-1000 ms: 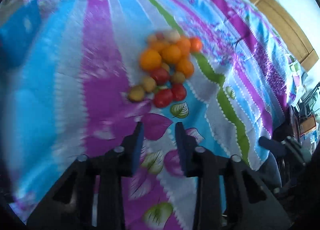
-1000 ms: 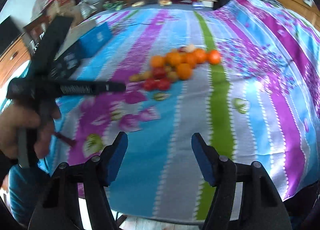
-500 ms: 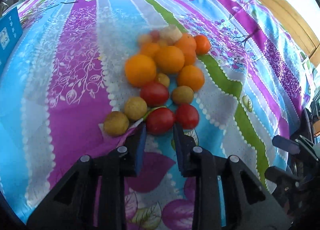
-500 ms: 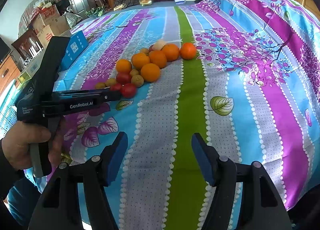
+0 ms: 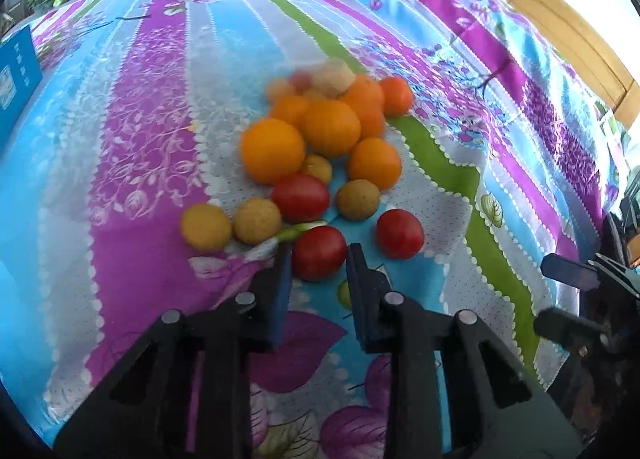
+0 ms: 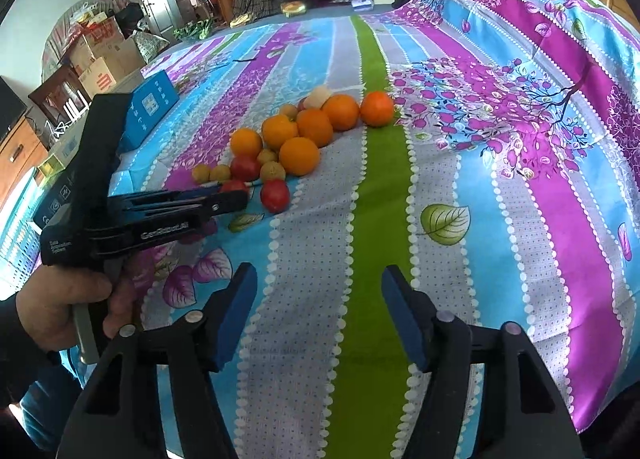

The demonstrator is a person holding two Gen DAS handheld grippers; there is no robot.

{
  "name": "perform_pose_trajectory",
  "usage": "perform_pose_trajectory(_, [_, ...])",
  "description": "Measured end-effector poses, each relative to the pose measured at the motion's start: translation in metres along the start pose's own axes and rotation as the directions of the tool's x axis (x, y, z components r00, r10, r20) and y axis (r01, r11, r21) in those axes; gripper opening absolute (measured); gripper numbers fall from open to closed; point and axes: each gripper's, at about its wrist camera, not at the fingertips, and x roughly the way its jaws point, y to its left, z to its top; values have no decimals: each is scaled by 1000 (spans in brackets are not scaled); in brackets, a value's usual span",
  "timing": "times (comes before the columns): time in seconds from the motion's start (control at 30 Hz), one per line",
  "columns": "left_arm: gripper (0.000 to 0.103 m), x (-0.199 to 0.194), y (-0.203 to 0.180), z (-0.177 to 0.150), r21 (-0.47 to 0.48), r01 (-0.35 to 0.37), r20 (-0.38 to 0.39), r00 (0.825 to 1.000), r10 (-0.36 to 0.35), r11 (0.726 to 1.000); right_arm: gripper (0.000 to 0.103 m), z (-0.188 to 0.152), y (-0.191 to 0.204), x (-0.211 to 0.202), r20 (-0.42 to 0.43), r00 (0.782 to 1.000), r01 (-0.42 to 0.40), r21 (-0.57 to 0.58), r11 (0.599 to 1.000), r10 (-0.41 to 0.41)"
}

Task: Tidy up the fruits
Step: 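Grasp a red tomato with the left tool while the right tool grasps an orange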

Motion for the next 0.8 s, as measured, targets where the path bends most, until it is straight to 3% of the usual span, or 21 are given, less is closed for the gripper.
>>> perform_pose_trajectory(0.33, [27, -38, 15, -12, -61, -5, 49, 999, 8, 998, 66, 37, -18, 18, 31, 999, -44, 45, 998, 42])
perform_pose_trajectory(0.57, [27, -52, 19, -13, -84, 13, 70, 998, -7, 996, 66, 76, -27, 59, 18, 988, -152, 86, 985, 151])
perform_pose_trajectory(0.7, [28, -53, 21, -9, -101, 31, 78, 997, -23, 994, 66, 102, -38, 88, 28, 969, -246, 151, 957, 245])
perform_pose_trajectory(0.8, [28, -50, 22, -8, -110, 41, 74, 997, -33, 993, 66, 116, -55, 117, 8, 942, -325, 281, 903, 336])
